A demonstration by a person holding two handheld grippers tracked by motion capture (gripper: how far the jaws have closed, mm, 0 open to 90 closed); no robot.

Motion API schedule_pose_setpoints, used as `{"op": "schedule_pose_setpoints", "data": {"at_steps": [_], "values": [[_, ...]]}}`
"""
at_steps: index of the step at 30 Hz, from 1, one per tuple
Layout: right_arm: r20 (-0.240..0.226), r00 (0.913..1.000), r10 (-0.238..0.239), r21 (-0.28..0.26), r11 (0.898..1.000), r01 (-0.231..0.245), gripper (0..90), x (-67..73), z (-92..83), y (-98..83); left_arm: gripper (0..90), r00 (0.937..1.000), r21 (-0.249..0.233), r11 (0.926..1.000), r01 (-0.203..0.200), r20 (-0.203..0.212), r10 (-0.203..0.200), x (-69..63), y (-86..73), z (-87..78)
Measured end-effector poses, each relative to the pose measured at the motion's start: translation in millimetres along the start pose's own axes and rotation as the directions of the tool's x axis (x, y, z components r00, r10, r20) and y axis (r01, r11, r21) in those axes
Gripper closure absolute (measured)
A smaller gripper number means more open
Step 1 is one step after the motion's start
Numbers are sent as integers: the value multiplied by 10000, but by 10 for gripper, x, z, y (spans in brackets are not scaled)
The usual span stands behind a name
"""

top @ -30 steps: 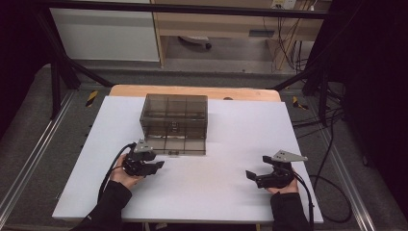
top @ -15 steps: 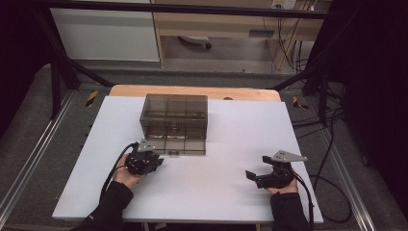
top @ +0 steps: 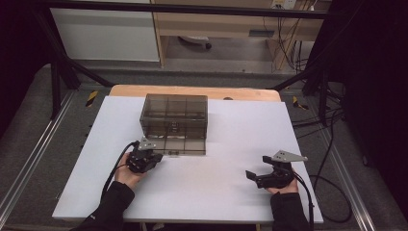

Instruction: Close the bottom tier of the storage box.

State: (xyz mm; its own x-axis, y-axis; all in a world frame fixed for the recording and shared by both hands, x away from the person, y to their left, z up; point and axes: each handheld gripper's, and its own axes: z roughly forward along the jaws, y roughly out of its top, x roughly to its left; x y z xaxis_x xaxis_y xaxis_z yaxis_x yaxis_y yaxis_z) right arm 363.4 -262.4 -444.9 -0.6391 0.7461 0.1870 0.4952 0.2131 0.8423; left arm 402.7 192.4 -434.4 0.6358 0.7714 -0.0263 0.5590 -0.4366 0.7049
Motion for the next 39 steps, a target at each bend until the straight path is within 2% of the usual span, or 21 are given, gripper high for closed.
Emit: {"op": "schedule_pose_setpoints", "data": {"at_steps": [8, 12, 21, 27, 31, 39], "values": [[-3, 10000, -2, 23, 10000, 2, 4, 4, 6, -1, 898, 9998, -77, 9999, 66, 201, -64, 9, 26, 43], [-13, 10000, 5, 16, 10000, -5, 4, 0, 4, -2, 898, 9998, -94, 9999, -140, 142, 141, 0, 43, 70], [-6, 10000, 43, -38, 10000, -43, 4, -1, -6, 1, 898, 9999, -209, 9998, -16, 104, 18, 21, 53, 128], [-7, 10000, 45, -31, 10000, -45, 4, 2, -2, 0, 898, 9999, -203, 9997, -104, 66, 106, 2, 79, 182], [-12, 10000, 53, -65, 10000, -53, 4, -1, -7, 1, 898, 10000, -242, 9997, 15, 84, -13, 13, 78, 209], [-26, 10000, 64, -69, 10000, -64, 4, 1, -5, 2, 898, 10000, -369, 9993, -78, 23, 79, 1, 84, 233]]}}
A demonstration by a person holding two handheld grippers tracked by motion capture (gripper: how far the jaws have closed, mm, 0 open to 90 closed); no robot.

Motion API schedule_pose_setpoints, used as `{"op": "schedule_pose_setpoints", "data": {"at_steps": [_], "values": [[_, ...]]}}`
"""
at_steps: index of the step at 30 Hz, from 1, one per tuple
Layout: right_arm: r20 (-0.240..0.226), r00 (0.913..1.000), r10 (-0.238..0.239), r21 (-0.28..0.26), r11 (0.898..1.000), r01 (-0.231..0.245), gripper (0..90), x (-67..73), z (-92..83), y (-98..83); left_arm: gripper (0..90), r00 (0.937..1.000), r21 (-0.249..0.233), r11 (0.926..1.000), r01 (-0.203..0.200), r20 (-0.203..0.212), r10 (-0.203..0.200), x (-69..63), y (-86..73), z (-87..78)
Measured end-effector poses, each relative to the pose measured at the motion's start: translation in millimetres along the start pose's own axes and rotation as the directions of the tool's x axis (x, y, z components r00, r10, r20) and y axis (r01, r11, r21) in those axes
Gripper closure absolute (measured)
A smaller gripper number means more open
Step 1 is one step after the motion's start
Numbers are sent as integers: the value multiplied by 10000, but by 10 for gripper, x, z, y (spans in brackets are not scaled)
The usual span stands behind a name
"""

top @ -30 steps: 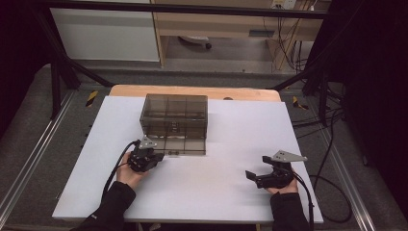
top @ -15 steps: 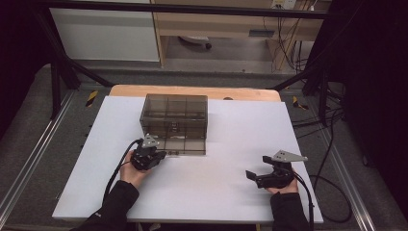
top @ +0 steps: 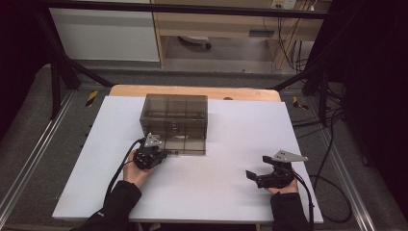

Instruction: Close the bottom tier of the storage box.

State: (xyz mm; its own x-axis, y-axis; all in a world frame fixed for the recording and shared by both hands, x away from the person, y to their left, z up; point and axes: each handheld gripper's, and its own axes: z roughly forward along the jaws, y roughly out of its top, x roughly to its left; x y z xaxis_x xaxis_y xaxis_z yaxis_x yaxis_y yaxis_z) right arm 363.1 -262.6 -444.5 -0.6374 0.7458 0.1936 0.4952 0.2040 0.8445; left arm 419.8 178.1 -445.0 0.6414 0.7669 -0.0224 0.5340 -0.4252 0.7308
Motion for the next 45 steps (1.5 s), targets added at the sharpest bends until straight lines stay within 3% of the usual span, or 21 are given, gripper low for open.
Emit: {"op": "schedule_pose_setpoints", "data": {"at_steps": [21, 45], "values": [[4, 10000, -21, -6, 10000, 21, 4, -5, -7, 3, 899, 9999, -420, 9991, 108, -26, -109, 47, 20, 35], [-5, 10000, -4, -42, 10000, 4, 4, -5, -10, 5, 899, 9995, -691, 9976, 22, -325, -44, 91, 29, 94]]}}
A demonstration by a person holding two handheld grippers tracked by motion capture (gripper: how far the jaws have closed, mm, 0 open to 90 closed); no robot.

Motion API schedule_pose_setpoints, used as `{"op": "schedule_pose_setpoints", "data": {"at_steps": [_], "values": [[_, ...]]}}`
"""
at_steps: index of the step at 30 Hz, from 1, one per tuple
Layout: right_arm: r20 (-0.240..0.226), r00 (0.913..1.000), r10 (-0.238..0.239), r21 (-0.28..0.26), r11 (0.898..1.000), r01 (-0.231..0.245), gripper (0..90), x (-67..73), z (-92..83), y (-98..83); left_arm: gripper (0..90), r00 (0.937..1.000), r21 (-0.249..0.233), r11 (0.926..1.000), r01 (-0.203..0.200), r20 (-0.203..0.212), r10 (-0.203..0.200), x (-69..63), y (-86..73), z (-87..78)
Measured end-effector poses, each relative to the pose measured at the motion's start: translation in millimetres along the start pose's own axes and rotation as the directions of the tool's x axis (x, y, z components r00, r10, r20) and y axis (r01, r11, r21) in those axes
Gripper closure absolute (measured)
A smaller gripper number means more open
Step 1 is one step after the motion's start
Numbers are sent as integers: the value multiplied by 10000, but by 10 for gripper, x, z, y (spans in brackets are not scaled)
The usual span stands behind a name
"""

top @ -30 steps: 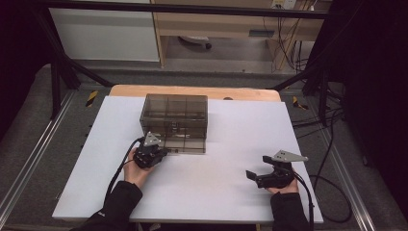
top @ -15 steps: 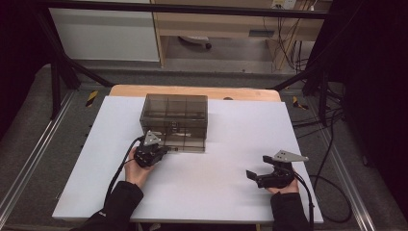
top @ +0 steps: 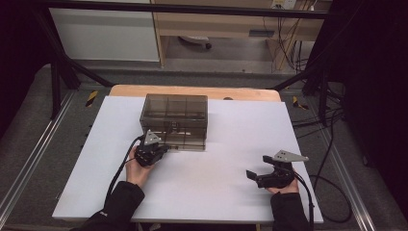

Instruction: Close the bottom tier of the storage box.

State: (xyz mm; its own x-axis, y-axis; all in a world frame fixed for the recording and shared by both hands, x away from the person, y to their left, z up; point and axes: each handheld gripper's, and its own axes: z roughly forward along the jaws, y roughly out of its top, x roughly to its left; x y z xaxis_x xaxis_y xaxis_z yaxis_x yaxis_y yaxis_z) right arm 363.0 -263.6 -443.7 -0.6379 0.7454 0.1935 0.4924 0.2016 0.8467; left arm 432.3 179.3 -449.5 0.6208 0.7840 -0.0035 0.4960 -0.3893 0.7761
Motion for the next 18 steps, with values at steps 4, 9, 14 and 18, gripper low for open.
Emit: {"op": "schedule_pose_setpoints", "data": {"at_steps": [4, 9, 14, 18], "values": [[-9, 10000, 7, 21, 10000, -7, 4, 2, 1, 0, 899, 10000, -35, 10000, 42, -70, -43, 9, -4, 22], [1, 10000, -1, 9, 10000, 1, 4, 0, 0, 0, 899, 9999, -1, 10000, 21, -127, -21, 15, 2, 33], [1, 10000, 1, 8, 10000, -1, 4, 0, 0, 0, 899, 9999, -12, 10000, 0, -134, 0, 12, 17, 54], [1, 10000, 16, 7, 10000, -16, 4, 0, -1, 0, 899, 9999, -10, 10000, 58, -138, -59, 23, 23, 64]]}}
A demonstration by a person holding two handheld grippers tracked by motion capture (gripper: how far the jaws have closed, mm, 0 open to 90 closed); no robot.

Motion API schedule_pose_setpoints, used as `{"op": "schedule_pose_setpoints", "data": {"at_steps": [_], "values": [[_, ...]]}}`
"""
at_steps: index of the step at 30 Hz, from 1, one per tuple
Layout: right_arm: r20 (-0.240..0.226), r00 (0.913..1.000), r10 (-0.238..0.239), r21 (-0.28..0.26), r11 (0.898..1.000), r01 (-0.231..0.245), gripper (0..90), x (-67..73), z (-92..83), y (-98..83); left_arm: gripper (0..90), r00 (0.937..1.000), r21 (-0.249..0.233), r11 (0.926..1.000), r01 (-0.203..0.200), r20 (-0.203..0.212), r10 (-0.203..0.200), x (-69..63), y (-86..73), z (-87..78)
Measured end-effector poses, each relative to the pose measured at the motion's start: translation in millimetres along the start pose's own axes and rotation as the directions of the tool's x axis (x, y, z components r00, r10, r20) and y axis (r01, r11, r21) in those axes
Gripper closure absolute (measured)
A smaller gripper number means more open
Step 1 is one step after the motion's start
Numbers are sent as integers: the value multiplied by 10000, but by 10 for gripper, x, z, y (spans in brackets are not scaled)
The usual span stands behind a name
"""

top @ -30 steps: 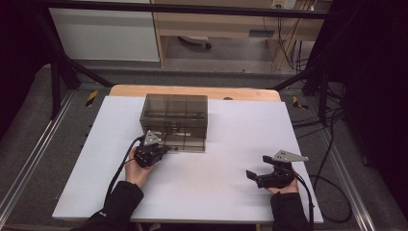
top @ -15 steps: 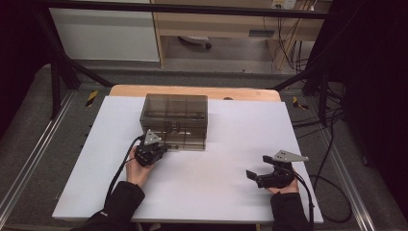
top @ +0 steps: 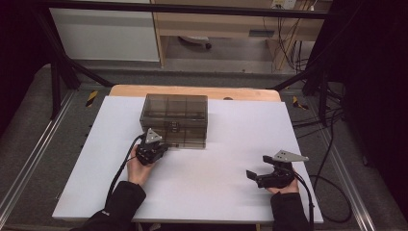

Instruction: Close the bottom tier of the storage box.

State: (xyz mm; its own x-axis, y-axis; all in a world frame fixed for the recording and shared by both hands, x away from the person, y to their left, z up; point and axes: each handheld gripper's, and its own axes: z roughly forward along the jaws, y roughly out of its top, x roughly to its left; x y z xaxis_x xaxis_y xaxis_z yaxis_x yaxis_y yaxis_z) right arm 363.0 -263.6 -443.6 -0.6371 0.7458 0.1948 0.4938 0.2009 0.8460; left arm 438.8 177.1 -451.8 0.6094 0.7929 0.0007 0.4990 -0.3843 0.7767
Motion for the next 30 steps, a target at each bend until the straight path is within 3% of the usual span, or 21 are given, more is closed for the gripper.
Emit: {"op": "schedule_pose_setpoints", "data": {"at_steps": [30], "values": [[-3, 10000, 5, 23, 10000, -5, 4, -2, 2, -1, 899, 9996, -90, 9999, 114, -253, -116, 78, 64, 86]]}}
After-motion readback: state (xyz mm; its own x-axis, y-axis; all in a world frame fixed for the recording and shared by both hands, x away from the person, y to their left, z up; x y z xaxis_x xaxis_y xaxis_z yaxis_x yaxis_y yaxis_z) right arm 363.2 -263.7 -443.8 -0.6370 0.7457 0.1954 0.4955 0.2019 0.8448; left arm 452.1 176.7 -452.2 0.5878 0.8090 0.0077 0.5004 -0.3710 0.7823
